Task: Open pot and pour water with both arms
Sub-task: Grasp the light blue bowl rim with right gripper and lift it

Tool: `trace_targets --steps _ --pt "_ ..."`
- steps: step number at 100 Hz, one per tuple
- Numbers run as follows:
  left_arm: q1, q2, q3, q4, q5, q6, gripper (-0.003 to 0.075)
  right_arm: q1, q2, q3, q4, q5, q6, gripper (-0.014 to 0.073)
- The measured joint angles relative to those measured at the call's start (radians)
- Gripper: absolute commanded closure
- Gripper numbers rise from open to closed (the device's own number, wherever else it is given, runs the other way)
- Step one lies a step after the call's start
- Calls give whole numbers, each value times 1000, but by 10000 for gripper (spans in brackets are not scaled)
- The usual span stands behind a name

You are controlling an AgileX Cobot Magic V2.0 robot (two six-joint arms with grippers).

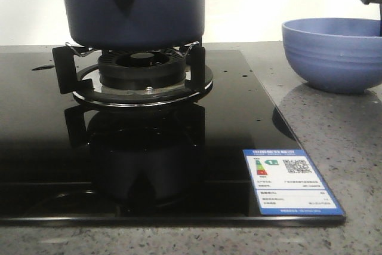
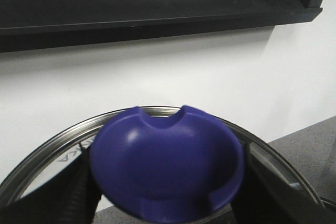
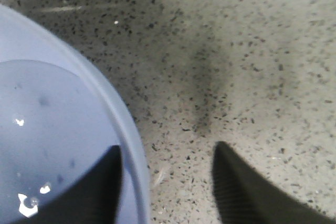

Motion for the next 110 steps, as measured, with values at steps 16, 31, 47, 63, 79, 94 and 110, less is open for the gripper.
trace_targets --steps 16,31,47,63,79,94,110 --pt "0 0 0 0 2 0 396 0 2 -1 19 -10 -12 659" --pt "0 0 0 0 2 0 396 0 4 -24 31 9 -23 655" --pt "0 0 0 4 0 0 396 0 10 -117 43 89 -39 655" --pt "0 0 0 15 -21 0 396 0 10 -261 93 173 -52 655" --pt "0 0 0 17 -63 0 396 25 14 -402 103 238 -57 649" --pt "0 0 0 17 -91 0 396 70 60 -556 133 303 -57 635" --pt "0 0 0 17 -107 0 396 142 148 -721 164 316 -51 635"
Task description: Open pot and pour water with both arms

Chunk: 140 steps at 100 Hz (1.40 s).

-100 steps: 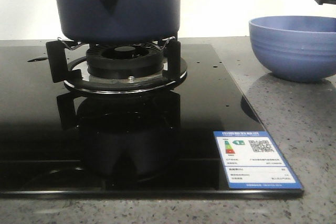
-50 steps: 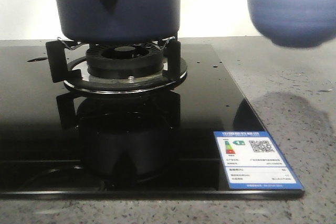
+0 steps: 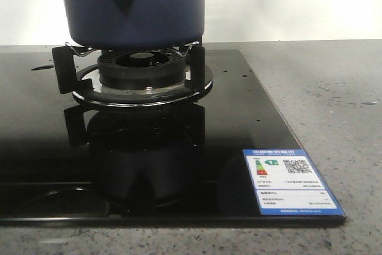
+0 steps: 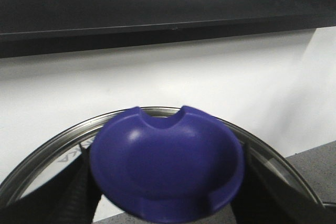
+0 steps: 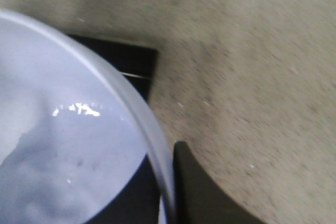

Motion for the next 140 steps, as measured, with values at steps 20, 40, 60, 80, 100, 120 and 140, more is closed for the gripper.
trace_targets --steps 20,40,60,80,100,120,140 --pt "0 0 0 0 -40 0 396 114 111 -191 10 8 24 635" --pt "0 0 0 -2 -74 0 396 214 200 -312 14 9 31 635" --pt "0 0 0 -3 -78 0 396 280 233 -327 14 -22 31 635" --pt "0 0 0 -3 -78 0 396 296 234 -327 17 -107 27 635" --pt "0 0 0 -4 -78 0 396 298 245 -327 17 -167 0 635" --pt "0 0 0 -4 -78 0 396 299 245 -327 17 -226 -15 635" --pt "0 0 0 -4 -78 0 396 322 245 -327 17 -279 -48 635"
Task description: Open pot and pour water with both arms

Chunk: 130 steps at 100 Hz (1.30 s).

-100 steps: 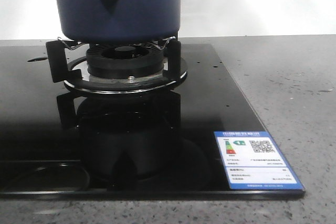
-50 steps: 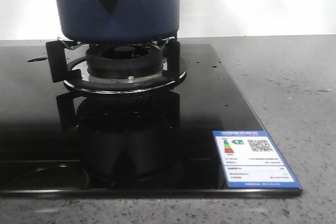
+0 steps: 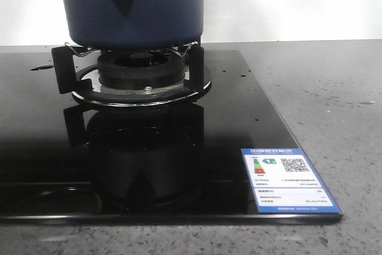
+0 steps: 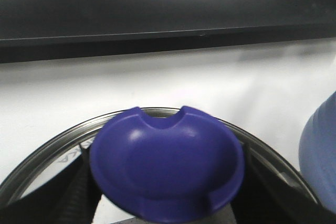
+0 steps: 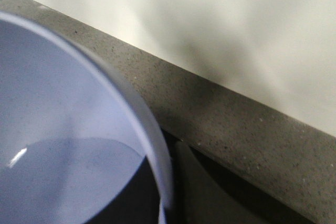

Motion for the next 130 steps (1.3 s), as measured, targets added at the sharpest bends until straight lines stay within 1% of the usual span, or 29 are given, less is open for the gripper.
trace_targets --steps 24,38,45,56,71,83,99,109,130 --pt "0 0 0 0 0 0 396 30 0 14 0 -90 -26 635" --pt "0 0 0 0 0 0 396 47 0 77 0 -158 -50 635" --pt "0 0 0 0 0 0 396 60 -4 130 0 -217 -60 635" --pt "0 0 0 0 0 0 396 83 -31 239 0 -346 -70 635" --pt "0 0 0 0 0 -2 396 109 -105 403 0 -520 -116 635" --pt "0 0 0 0 0 -2 396 125 -165 543 2 -688 -142 636" --pt "0 0 0 0 0 -2 396 134 -232 716 8 -883 -147 636" --pt "0 0 0 0 0 -2 396 136 -259 797 8 -997 -148 636" --pt "0 0 0 0 0 -2 396 141 -292 912 -8 -1171 -148 636"
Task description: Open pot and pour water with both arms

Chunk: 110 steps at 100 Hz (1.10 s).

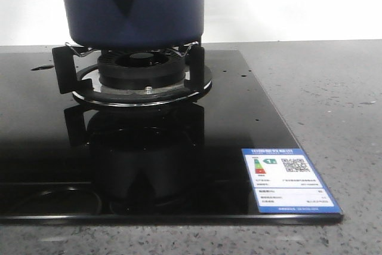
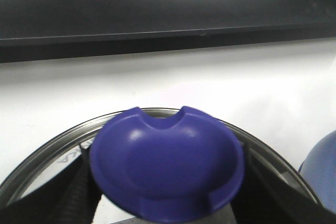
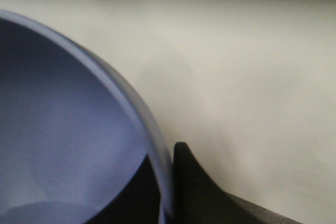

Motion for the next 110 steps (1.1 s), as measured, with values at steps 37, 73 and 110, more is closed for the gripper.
trace_targets --steps 37,73,110 --pt "0 0 0 0 4 0 396 44 -12 128 -6 -294 0 636" --pt "0 0 0 0 4 0 396 72 -47 150 -62 -446 0 636" --pt "0 0 0 0 4 0 396 72 -47 150 -82 -529 0 636"
